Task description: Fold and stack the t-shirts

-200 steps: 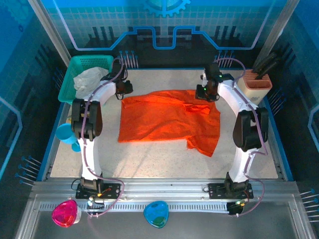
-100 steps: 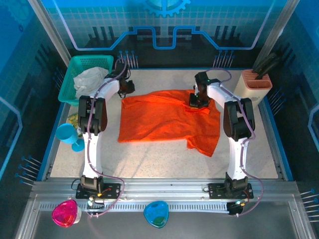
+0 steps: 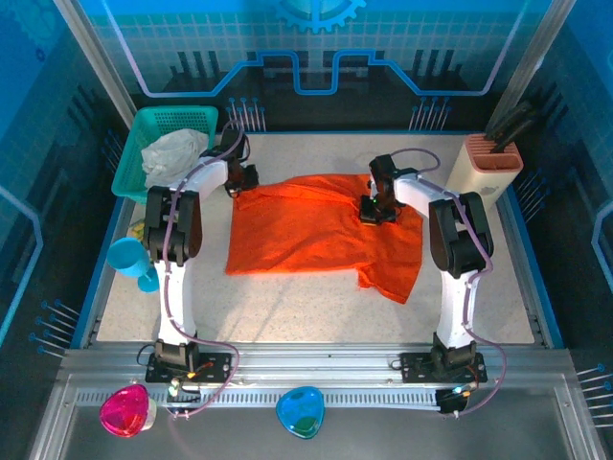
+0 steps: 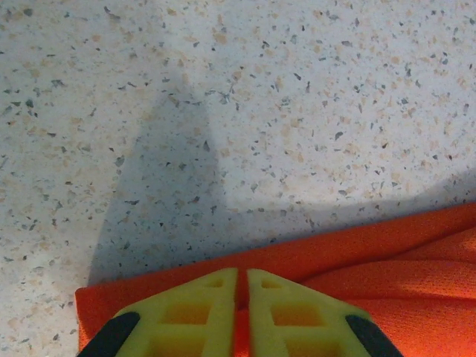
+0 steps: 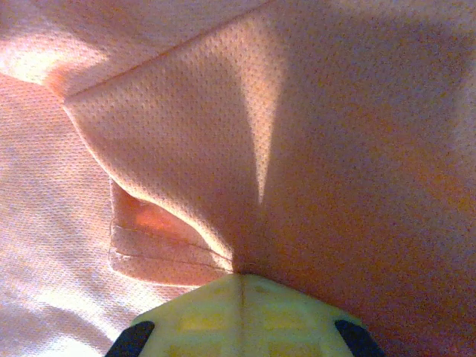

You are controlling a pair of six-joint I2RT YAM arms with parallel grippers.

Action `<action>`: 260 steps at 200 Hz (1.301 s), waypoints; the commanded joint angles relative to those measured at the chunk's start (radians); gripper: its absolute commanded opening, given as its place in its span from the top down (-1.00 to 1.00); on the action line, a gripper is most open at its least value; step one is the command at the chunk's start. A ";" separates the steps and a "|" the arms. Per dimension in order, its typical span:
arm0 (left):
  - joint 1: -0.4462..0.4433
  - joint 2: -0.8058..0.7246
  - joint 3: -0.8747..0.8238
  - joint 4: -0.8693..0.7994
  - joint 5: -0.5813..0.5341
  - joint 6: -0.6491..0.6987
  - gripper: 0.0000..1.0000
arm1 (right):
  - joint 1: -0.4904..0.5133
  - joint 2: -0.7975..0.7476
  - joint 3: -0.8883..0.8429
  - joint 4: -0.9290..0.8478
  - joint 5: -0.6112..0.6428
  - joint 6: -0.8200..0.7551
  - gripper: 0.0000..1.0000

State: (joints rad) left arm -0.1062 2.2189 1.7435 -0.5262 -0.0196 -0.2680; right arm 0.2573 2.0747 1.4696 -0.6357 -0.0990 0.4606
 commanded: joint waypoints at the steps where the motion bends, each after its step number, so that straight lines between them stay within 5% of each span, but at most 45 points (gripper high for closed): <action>1: -0.007 -0.067 -0.012 0.002 0.032 0.022 0.77 | 0.014 -0.028 -0.023 0.014 -0.019 0.024 1.00; 117: -0.050 -0.082 -0.062 0.003 0.025 0.068 0.81 | 0.015 -0.064 -0.056 0.025 -0.035 0.012 1.00; 161: -0.049 -0.182 -0.127 0.061 -0.075 0.018 0.37 | 0.015 -0.110 -0.084 0.018 -0.016 -0.015 1.00; 191: -0.017 -0.198 -0.117 -0.041 -0.155 -0.101 0.19 | 0.015 -0.121 -0.096 0.019 -0.023 -0.019 1.00; 260: 0.042 -0.212 -0.236 -0.007 -0.096 -0.203 0.15 | 0.014 -0.123 -0.097 0.019 -0.028 -0.023 1.00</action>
State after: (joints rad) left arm -0.0647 2.0018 1.5185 -0.5247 -0.1265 -0.4393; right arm 0.2573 1.9770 1.3796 -0.6044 -0.1135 0.4515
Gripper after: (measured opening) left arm 0.434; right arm 0.051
